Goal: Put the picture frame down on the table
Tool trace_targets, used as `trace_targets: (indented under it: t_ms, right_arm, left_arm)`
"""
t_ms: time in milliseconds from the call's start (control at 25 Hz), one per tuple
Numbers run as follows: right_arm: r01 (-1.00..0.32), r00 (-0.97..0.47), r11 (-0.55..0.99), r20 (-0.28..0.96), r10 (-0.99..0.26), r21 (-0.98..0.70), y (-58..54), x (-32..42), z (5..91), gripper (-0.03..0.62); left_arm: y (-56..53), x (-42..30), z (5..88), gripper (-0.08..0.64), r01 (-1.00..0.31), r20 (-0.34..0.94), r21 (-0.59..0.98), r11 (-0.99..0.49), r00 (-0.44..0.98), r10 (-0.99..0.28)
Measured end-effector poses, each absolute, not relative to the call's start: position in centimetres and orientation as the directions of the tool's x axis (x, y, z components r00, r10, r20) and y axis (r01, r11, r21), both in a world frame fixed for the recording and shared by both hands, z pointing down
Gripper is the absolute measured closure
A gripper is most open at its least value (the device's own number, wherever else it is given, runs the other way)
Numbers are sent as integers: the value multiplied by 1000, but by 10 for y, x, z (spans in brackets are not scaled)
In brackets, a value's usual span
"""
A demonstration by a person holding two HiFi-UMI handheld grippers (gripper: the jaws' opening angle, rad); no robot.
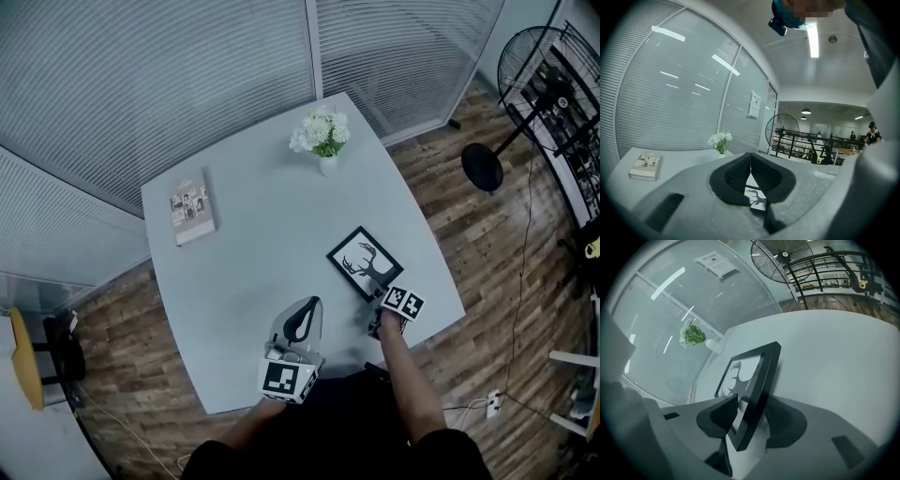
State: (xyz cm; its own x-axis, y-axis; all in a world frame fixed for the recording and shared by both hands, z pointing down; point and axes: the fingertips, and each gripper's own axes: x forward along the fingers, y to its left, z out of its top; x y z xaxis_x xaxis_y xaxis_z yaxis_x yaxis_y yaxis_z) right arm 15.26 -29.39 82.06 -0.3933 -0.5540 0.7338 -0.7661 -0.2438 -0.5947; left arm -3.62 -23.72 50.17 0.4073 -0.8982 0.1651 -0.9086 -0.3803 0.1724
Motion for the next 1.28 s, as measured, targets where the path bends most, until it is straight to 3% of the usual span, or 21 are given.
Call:
trace_targets:
  t_ms: [1280]
  right_arm:
    - [-872, -278, -229, 823, -495, -432, -292, 156, 830, 367]
  left_arm:
    - [-243, -38, 509, 543, -909, 181, 172, -379, 408, -895]
